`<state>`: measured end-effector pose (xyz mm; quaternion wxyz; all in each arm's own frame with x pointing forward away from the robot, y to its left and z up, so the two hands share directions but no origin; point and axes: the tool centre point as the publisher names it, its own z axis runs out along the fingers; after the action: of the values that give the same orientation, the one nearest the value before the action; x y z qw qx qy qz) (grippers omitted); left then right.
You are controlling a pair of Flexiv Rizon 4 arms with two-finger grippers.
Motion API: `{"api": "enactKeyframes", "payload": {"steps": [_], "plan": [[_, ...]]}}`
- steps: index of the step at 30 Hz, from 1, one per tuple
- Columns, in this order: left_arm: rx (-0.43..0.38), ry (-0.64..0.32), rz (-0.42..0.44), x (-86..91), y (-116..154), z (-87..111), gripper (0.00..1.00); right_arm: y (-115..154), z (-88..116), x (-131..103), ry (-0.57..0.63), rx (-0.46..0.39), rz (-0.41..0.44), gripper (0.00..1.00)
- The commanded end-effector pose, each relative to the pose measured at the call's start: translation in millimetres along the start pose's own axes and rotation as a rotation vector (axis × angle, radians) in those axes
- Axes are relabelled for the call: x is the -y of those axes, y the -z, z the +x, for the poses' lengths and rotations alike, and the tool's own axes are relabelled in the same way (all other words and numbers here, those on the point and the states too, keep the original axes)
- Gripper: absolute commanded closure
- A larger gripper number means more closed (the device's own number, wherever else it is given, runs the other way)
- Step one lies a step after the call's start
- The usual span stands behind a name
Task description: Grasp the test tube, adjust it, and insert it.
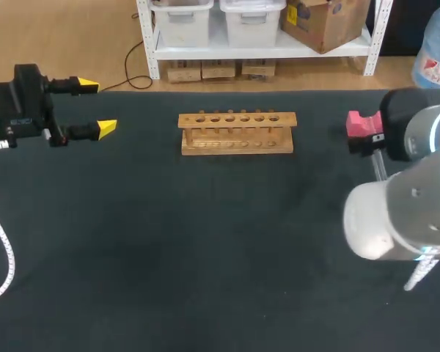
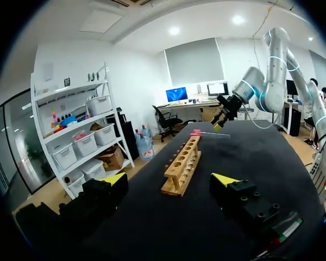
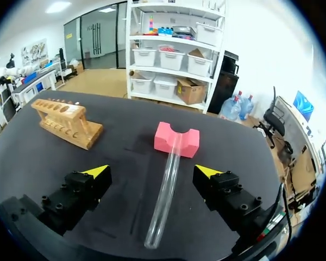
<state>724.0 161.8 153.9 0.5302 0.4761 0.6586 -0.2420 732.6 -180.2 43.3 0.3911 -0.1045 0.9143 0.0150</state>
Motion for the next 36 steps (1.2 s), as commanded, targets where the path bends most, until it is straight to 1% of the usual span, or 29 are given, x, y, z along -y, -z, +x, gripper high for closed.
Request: {"api": "enactKeyframes", "payload": {"steps": [1,5,11,16,26,36], "plan": [[0.006,-0.003,-0.007,1.1,-0.2,1.3,0.0,-8.8,-1.6,-0.7,-0.002,-0.014,0.148,0.0],[0.006,-0.003,-0.007,1.1,-0.2,1.3,0.0,-16.6,1.1,3.4,-0.012,-0.031,0.145,0.0],[0.006,-0.003,-0.007,1.1,-0.2,1.3,0.0,-23.2,-0.4,9.8,-0.045,-0.046,0.127,0.0],[0.006,-0.003,-0.007,1.1,-0.2,1.3,0.0,-28.5,-1.3,11.8,-0.046,-0.053,0.115,0.0],[0.006,-0.003,-0.007,1.1,-0.2,1.3,0.0,-34.8,-1.4,16.5,-0.065,-0.066,0.095,0.0],[0.006,-0.003,-0.007,1.1,-0.2,1.3,0.0,-40.7,4.7,21.8,-0.07,-0.087,0.093,0.0]]}}
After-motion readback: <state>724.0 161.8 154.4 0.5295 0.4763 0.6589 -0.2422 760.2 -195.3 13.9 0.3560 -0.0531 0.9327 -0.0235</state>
